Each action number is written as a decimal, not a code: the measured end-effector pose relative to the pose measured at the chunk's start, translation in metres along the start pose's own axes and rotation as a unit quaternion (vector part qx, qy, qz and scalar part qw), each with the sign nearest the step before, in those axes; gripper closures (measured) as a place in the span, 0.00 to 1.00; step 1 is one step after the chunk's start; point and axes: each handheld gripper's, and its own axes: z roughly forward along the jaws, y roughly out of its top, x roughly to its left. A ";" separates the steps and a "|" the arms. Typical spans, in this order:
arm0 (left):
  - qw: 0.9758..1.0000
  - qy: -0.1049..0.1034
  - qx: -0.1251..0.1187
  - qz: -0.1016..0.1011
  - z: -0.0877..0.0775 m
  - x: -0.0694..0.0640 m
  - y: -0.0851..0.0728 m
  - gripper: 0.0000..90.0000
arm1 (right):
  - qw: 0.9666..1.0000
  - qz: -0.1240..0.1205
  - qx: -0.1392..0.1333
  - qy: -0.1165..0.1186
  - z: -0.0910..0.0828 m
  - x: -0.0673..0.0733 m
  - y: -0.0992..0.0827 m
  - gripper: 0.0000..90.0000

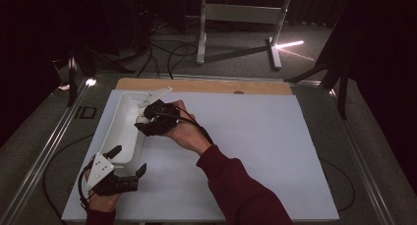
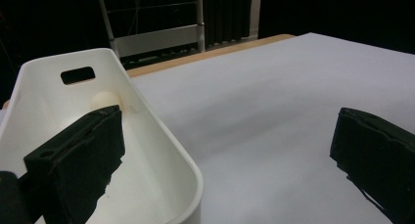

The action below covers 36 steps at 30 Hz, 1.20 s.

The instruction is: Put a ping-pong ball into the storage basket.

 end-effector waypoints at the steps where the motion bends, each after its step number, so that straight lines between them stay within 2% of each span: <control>1: 1.000 0.000 0.000 0.000 0.000 0.000 0.000 0.00 | 1.000 0.000 -0.001 0.000 0.000 0.000 0.001 0.56; 18: 1.000 0.000 -0.001 0.000 -0.001 0.000 0.000 0.00 | 1.000 0.000 -0.006 0.004 0.006 0.004 0.005 0.56; 36: 1.000 0.000 -0.001 0.000 -0.001 -0.001 0.000 0.00 | 1.000 -0.004 0.001 0.006 0.017 0.009 0.010 0.56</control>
